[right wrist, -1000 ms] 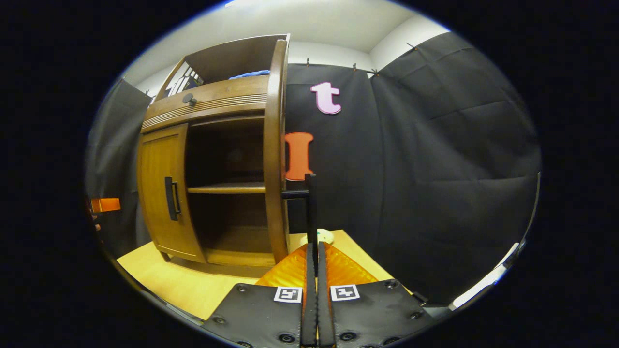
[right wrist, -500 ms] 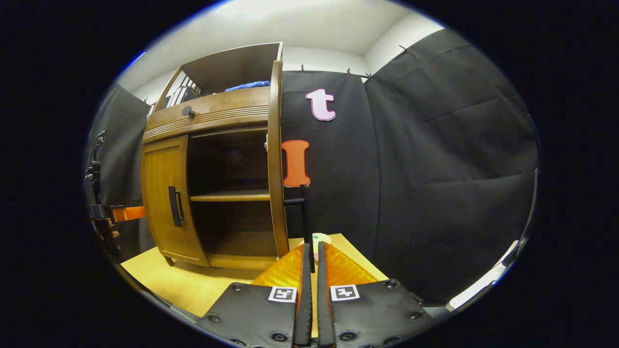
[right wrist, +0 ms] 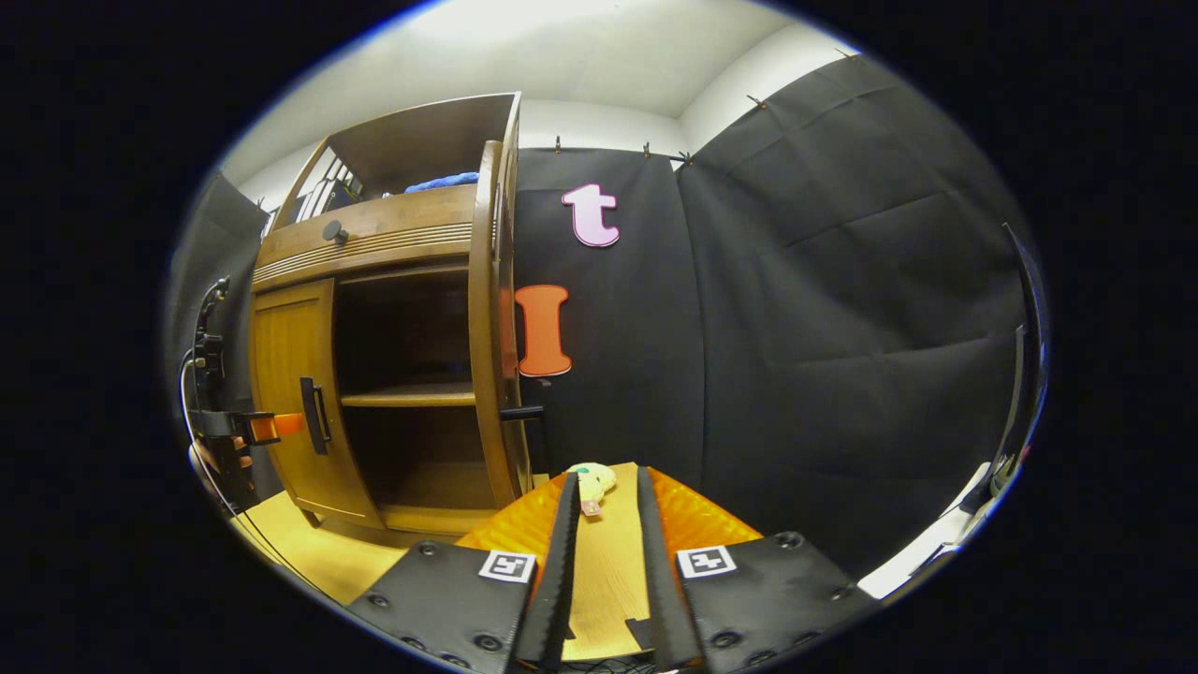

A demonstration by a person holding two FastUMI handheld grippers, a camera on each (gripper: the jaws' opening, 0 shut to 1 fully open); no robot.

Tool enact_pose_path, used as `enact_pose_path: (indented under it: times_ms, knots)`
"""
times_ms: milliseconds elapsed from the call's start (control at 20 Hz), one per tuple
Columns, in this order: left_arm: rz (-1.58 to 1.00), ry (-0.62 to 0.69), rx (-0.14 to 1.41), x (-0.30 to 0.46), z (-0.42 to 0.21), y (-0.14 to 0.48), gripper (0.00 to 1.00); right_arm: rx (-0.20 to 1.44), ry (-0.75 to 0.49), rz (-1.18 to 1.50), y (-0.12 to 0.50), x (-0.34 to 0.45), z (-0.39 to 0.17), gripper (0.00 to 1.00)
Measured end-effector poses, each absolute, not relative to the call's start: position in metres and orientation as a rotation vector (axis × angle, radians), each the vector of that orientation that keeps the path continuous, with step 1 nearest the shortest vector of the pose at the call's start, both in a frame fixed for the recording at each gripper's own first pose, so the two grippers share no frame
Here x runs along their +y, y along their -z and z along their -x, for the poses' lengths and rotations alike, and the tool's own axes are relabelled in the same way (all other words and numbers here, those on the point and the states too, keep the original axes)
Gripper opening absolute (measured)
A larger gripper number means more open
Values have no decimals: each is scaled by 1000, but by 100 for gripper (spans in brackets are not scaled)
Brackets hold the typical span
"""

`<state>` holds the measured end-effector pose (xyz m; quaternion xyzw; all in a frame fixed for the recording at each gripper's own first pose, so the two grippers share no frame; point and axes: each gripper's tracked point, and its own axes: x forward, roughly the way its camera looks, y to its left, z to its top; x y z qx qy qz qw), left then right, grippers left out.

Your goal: Open the right door of the double-door shoe cabinet with the right hand, and open the left door with the left hand.

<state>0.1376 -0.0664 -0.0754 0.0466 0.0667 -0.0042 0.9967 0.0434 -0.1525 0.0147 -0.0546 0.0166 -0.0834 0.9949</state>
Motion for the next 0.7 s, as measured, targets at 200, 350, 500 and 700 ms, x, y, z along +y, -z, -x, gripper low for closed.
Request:
enact_pose_path:
  times_ms: [200, 350, 500, 700]
  knots:
    - [-101, 6, 126, -63, -163, 81, 92, 38, 170, 102, -15, -154, -47, 58]
    - [-87, 10, 139, -59, -181, 86, 92, 29, 173, 107, -20, -154, -54, 81]
    - [-73, -4, 141, -51, -195, 89, 92, 22, 186, 107, -22, -154, -57, 100]
    - [-66, 14, 154, -52, -203, 94, 92, 20, 196, 100, -22, -154, -60, 90]
